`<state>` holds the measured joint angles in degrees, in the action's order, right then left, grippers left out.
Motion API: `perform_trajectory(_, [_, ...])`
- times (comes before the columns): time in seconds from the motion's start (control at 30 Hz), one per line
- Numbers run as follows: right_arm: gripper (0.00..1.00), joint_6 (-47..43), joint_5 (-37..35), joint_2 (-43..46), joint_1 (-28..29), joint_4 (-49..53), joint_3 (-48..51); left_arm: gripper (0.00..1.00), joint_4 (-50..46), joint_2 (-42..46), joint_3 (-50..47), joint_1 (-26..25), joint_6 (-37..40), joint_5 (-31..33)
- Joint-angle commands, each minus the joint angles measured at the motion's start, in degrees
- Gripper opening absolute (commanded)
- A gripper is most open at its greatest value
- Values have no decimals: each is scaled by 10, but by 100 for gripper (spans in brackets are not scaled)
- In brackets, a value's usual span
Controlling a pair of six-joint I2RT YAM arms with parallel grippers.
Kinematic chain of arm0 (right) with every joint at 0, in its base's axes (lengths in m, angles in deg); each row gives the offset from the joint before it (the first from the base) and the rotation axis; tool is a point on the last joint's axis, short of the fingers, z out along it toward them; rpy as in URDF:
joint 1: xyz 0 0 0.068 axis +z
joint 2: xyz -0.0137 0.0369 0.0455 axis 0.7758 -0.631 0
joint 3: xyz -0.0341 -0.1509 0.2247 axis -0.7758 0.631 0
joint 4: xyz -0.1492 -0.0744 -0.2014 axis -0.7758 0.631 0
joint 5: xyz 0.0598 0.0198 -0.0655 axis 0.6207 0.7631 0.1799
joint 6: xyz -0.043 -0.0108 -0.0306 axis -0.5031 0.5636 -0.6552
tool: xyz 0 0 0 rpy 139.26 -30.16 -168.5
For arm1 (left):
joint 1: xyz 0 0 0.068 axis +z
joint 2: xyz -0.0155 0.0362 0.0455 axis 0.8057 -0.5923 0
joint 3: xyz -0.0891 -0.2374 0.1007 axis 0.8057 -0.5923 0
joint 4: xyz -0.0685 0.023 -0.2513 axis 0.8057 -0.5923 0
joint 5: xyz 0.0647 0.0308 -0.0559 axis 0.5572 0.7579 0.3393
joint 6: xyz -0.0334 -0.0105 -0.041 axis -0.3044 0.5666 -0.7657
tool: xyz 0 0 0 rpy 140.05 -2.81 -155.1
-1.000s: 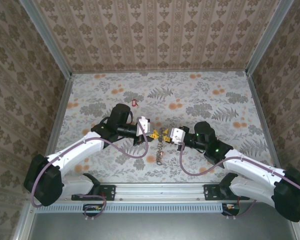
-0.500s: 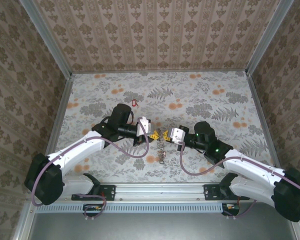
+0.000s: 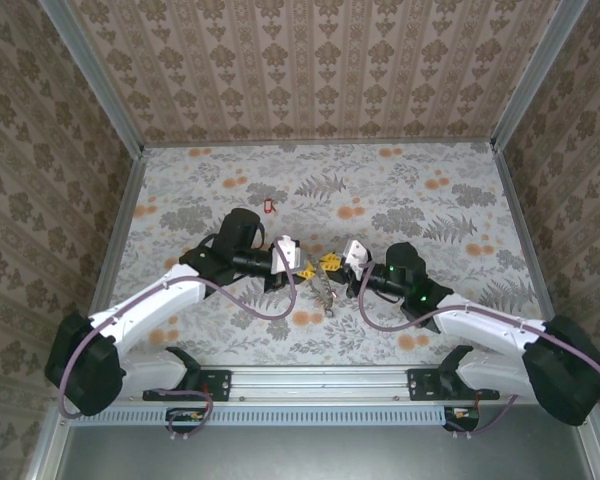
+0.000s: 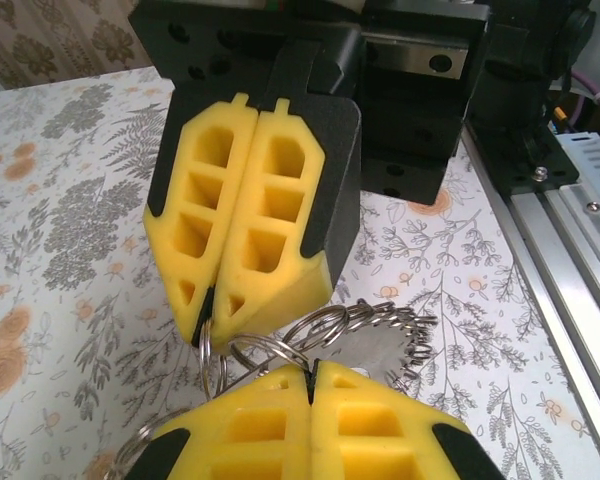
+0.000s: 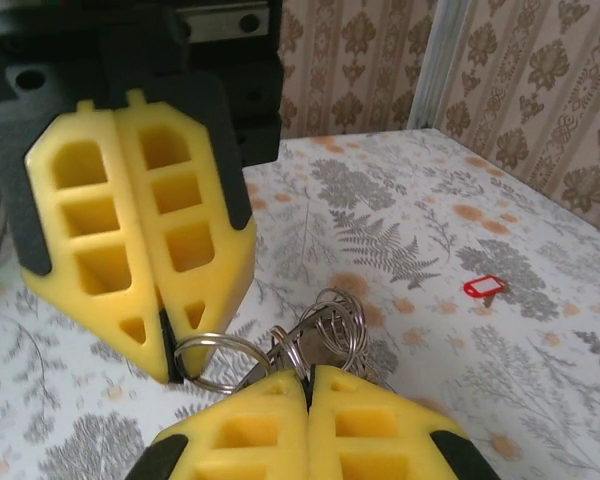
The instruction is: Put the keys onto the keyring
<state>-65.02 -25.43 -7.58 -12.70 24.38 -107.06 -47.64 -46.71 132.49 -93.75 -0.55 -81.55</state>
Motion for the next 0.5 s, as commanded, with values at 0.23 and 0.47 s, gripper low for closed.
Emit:
perform_trajectory(0.23, [0, 85, 33, -55, -5, -164, 11, 39, -50, 68, -29, -1, -16, 32])
perform_trajectory(0.47, [0, 77, 69, -70, -6, -186, 7, 39, -98, 150, -56, 11, 0, 97])
